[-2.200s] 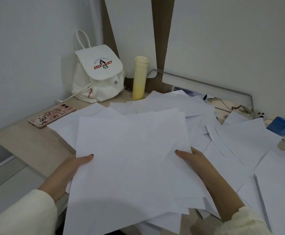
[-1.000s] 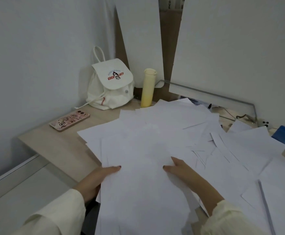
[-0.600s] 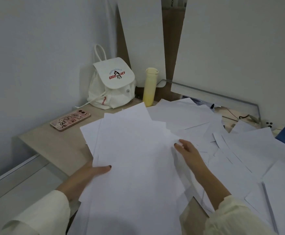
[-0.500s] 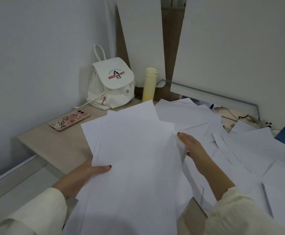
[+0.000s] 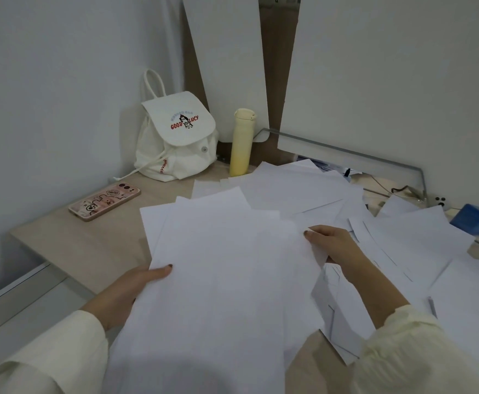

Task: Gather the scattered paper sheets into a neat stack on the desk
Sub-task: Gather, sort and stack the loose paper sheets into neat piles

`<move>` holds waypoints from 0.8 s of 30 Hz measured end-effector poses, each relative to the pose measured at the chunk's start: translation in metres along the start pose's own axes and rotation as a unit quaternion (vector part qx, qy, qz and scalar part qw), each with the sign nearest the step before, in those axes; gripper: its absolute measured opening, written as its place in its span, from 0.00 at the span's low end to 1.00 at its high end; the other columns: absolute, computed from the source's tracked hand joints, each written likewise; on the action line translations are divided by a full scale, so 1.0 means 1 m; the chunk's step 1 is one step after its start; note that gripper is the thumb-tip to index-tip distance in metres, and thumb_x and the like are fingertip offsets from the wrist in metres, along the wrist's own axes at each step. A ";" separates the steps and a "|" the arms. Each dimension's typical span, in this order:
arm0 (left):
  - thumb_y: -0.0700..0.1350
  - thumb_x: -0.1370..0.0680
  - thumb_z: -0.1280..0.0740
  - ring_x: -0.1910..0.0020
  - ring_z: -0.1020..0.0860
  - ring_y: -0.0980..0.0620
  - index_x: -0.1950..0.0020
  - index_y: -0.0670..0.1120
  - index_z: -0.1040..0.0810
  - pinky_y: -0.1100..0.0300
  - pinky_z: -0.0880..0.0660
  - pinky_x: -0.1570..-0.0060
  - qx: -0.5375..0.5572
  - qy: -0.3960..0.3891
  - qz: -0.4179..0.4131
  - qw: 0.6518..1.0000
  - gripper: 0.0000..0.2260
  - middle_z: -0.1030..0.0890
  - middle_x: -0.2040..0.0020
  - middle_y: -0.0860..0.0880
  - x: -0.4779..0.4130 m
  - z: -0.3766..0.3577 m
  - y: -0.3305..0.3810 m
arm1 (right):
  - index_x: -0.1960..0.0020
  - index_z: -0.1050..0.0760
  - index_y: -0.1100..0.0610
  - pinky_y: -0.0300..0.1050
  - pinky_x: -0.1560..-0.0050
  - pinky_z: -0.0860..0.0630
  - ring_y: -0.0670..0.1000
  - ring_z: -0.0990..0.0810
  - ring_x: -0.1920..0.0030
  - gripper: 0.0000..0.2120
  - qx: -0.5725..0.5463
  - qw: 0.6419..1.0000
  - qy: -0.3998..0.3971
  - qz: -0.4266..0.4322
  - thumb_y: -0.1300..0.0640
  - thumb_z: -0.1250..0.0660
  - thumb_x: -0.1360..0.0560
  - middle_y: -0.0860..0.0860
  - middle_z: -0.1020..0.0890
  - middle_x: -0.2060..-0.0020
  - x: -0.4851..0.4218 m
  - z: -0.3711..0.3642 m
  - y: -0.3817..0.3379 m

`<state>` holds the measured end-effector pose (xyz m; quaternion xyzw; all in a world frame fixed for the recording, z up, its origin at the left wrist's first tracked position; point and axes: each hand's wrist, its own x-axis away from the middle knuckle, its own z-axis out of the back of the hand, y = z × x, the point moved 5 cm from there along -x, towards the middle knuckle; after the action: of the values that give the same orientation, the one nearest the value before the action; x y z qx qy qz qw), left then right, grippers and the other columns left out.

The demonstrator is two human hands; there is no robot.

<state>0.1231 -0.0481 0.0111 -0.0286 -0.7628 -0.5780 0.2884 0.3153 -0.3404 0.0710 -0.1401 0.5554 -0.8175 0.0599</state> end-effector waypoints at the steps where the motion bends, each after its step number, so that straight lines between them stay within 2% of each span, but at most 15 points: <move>1: 0.43 0.24 0.35 0.46 0.21 0.41 0.40 0.38 0.23 0.51 0.24 0.51 0.003 0.011 0.005 1.000 0.14 0.18 0.46 0.39 -0.003 0.001 -0.002 | 0.58 0.20 0.57 0.45 0.58 0.24 0.53 0.23 0.60 0.06 0.004 1.000 0.029 0.002 0.59 0.35 0.24 0.54 0.20 0.61 0.001 0.005 0.003; 4: 0.43 0.22 0.36 0.50 0.22 0.41 0.41 0.36 0.23 0.51 0.25 0.53 0.037 0.038 0.008 0.999 0.14 0.19 0.47 0.39 -0.005 0.003 -0.006 | 0.53 0.19 0.59 0.52 0.47 0.24 0.56 0.22 0.54 0.07 0.015 0.993 0.116 0.007 0.60 0.36 0.25 0.54 0.20 0.57 0.003 0.022 0.009; 5: 0.43 0.22 0.37 0.51 0.22 0.41 0.40 0.36 0.24 0.51 0.26 0.53 0.050 0.045 0.006 0.998 0.14 0.19 0.48 0.39 -0.006 0.005 -0.007 | 0.52 0.20 0.59 0.52 0.47 0.25 0.56 0.22 0.52 0.07 0.006 0.990 0.142 0.009 0.60 0.36 0.25 0.54 0.20 0.56 0.004 0.029 0.009; 7: 0.42 0.21 0.38 0.53 0.22 0.42 0.41 0.36 0.24 0.51 0.26 0.55 0.075 0.051 0.000 0.996 0.13 0.19 0.51 0.40 -0.006 0.007 -0.009 | 0.53 0.21 0.57 0.48 0.53 0.25 0.57 0.23 0.52 0.05 -0.024 0.985 0.168 0.004 0.60 0.36 0.25 0.54 0.21 0.54 0.008 0.040 0.010; 9: 0.43 0.21 0.38 0.57 0.19 0.44 0.41 0.37 0.24 0.51 0.26 0.57 0.094 0.048 -0.003 0.994 0.13 0.18 0.53 0.41 -0.006 0.010 -0.010 | 0.49 0.22 0.59 0.43 0.62 0.24 0.57 0.23 0.54 0.06 -0.041 0.990 0.129 -0.026 0.61 0.35 0.24 0.57 0.21 0.52 0.013 0.041 0.016; 11: 0.43 0.22 0.38 0.59 0.17 0.45 0.42 0.38 0.23 0.51 0.25 0.56 0.101 0.042 0.002 0.994 0.13 0.16 0.54 0.42 -0.005 0.010 -0.012 | 0.45 0.23 0.61 0.40 0.70 0.23 0.54 0.21 0.58 0.09 -0.014 0.994 0.037 -0.097 0.61 0.33 0.25 0.59 0.20 0.52 0.020 0.033 0.029; 13: 0.43 0.22 0.38 0.56 0.18 0.44 0.40 0.37 0.24 0.51 0.25 0.55 0.098 0.035 0.009 0.994 0.14 0.17 0.51 0.41 -0.004 0.008 -0.014 | 0.44 0.23 0.62 0.38 0.71 0.22 0.52 0.20 0.59 0.12 0.034 0.988 -0.046 -0.144 0.60 0.32 0.26 0.58 0.18 0.52 0.028 0.024 0.044; 15: 0.43 0.22 0.38 0.58 0.17 0.45 0.41 0.38 0.23 0.51 0.25 0.56 0.089 0.022 0.013 0.996 0.13 0.16 0.53 0.42 -0.002 0.003 -0.016 | 0.43 0.23 0.62 0.38 0.70 0.22 0.52 0.19 0.58 0.12 0.030 0.984 -0.084 -0.155 0.60 0.33 0.26 0.57 0.18 0.54 0.033 0.017 0.056; 17: 0.43 0.22 0.38 0.60 0.16 0.47 0.42 0.39 0.22 0.52 0.25 0.56 0.076 0.009 0.015 0.997 0.13 0.15 0.53 0.43 -0.001 0.000 -0.017 | 0.41 0.24 0.62 0.39 0.69 0.22 0.53 0.20 0.56 0.13 -0.049 0.982 -0.100 -0.155 0.59 0.34 0.25 0.57 0.19 0.52 0.034 0.012 0.066; 19: 0.43 0.22 0.37 0.59 0.15 0.47 0.43 0.39 0.22 0.51 0.25 0.55 0.076 0.005 0.007 0.997 0.12 0.15 0.52 0.43 -0.001 0.000 -0.015 | 0.38 0.25 0.63 0.41 0.68 0.22 0.53 0.21 0.56 0.19 -0.186 0.967 -0.091 -0.149 0.58 0.32 0.27 0.57 0.19 0.51 0.033 0.010 0.074; 21: 0.43 0.22 0.37 0.60 0.15 0.47 0.44 0.40 0.21 0.51 0.25 0.54 0.088 0.012 -0.010 0.996 0.11 0.15 0.51 0.43 -0.001 0.004 -0.011 | 0.39 0.26 0.63 0.43 0.64 0.18 0.55 0.18 0.55 0.36 -0.350 0.925 -0.075 -0.130 0.54 0.19 0.43 0.56 0.17 0.50 0.029 0.016 0.081; 22: 0.43 0.23 0.37 0.60 0.16 0.47 0.45 0.40 0.21 0.51 0.25 0.54 0.096 0.019 -0.016 0.995 0.10 0.15 0.52 0.43 0.000 0.006 -0.009 | 0.40 0.28 0.63 0.45 0.59 0.17 0.55 0.16 0.52 0.43 -0.415 0.898 -0.079 -0.120 0.52 0.16 0.50 0.57 0.16 0.48 0.029 0.018 0.082; 23: 0.43 0.22 0.37 0.61 0.16 0.48 0.45 0.41 0.21 0.51 0.25 0.54 0.105 0.022 -0.020 0.994 0.10 0.15 0.54 0.44 -0.001 0.008 -0.008 | 0.40 0.30 0.59 0.48 0.55 0.17 0.55 0.16 0.48 0.43 -0.456 0.879 -0.088 -0.113 0.50 0.17 0.50 0.57 0.17 0.46 0.032 0.018 0.082; 24: 0.43 0.22 0.37 0.61 0.16 0.47 0.46 0.41 0.21 0.51 0.25 0.54 0.114 0.023 -0.021 0.993 0.10 0.15 0.55 0.45 0.000 0.009 -0.007 | 0.39 0.32 0.57 0.50 0.52 0.18 0.56 0.18 0.45 0.38 -0.472 0.868 -0.097 -0.118 0.48 0.20 0.44 0.58 0.18 0.43 0.038 0.015 0.081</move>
<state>0.1173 -0.0423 0.0034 0.0338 -0.8173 -0.4935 0.2956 0.2790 -0.3935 0.0069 -0.2949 0.8455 -0.4414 -0.0568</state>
